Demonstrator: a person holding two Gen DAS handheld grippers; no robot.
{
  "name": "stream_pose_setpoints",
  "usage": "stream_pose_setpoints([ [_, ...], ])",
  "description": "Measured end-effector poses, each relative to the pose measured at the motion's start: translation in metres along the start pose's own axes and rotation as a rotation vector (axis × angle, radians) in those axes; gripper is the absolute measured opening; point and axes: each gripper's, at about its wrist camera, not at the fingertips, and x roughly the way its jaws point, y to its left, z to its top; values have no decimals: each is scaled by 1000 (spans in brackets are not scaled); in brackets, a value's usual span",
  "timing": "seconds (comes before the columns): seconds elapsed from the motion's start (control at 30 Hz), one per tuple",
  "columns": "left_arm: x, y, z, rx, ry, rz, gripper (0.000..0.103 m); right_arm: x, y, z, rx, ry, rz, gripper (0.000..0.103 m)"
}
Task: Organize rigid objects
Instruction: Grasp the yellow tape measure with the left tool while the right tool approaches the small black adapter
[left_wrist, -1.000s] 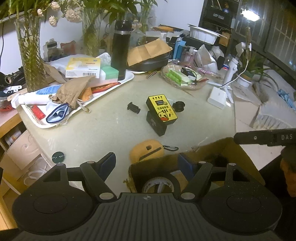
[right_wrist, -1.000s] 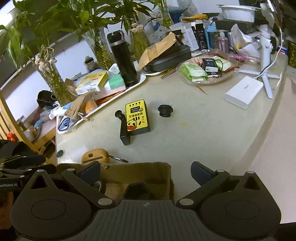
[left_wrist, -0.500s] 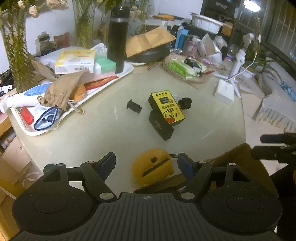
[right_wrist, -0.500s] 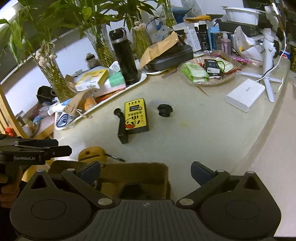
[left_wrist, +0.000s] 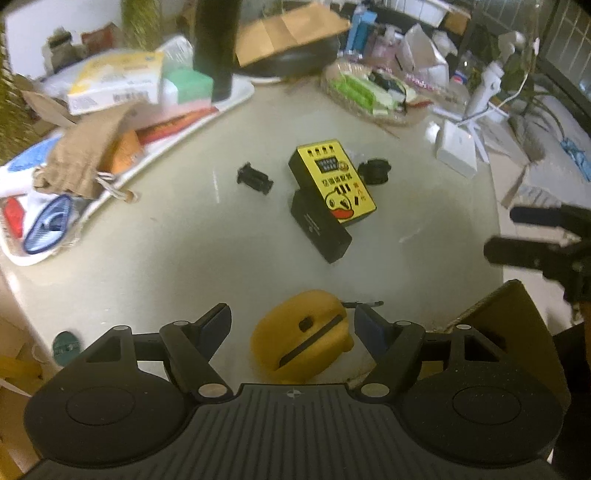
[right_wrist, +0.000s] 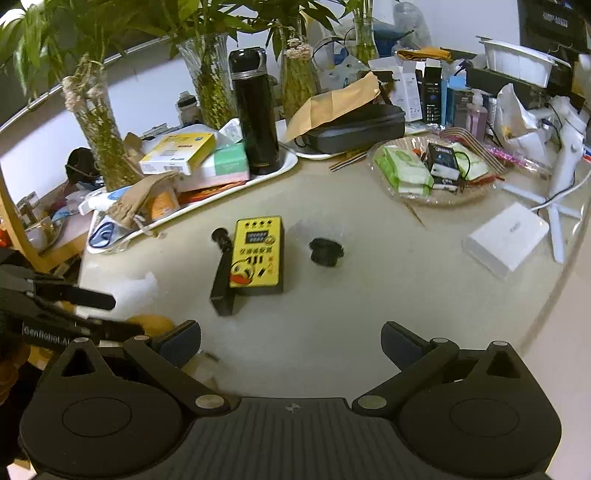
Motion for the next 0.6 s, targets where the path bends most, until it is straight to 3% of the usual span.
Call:
stream_pose_setpoints([
  [0.33,30,5,16,-15,130,-87,73,23,-22,18,21,16,-15,103],
  [0.6,43,1,14,27,209,-61,72,39,-26,28,20,25,-24,103],
])
